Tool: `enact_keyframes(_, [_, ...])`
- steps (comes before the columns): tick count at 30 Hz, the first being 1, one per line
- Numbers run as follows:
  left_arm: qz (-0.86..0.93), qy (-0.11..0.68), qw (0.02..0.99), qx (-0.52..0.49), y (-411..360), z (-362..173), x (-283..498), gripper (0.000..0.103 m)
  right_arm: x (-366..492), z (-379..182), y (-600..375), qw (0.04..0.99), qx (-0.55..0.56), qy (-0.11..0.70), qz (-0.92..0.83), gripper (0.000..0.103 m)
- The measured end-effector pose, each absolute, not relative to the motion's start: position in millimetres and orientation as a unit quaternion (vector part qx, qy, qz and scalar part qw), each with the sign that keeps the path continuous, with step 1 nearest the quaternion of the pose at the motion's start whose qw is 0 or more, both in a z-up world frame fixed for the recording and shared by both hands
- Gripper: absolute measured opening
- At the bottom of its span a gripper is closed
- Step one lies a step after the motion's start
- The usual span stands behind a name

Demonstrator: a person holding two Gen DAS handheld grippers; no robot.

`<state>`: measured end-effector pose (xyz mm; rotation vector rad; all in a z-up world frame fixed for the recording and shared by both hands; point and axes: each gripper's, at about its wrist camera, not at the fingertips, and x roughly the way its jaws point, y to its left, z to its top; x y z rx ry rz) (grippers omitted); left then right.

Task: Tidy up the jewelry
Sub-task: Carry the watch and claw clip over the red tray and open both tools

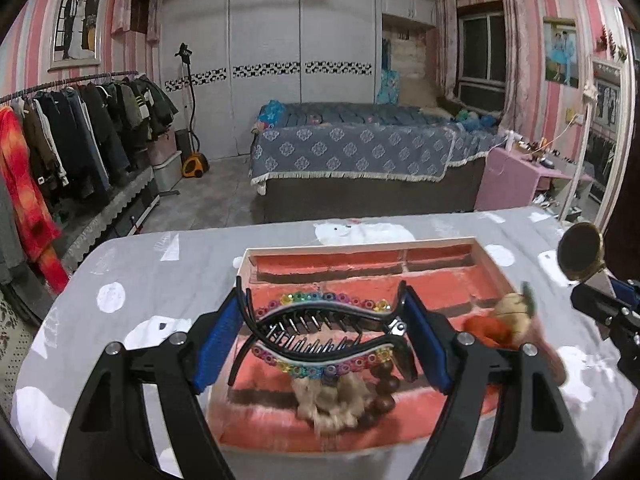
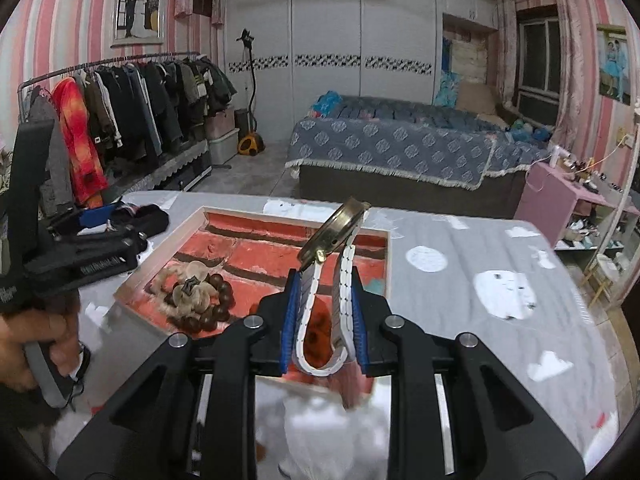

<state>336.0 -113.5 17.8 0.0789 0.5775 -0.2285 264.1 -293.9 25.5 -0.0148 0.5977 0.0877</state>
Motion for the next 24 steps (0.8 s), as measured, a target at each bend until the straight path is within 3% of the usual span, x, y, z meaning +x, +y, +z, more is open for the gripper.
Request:
enact_keyframes(11, [-0.1, 0.336, 0.935, 0.047, -125, -25, 376, 0.077, 348, -26, -281, 0.934, 0.009, 0.355, 0.048, 0.025])
enact_keyframes(20, [-0.089, 0.374, 0.921, 0.06, -131, -59, 388, 0.077, 355, -61, -282, 0.92, -0.011, 0.39, 0.031, 0.027])
enact_keyframes(24, [-0.087, 0.373, 0.922, 0.058, -129, -62, 390, 0.077, 353, -66, -280, 0.924, -0.023, 0.38, 0.027, 0.034])
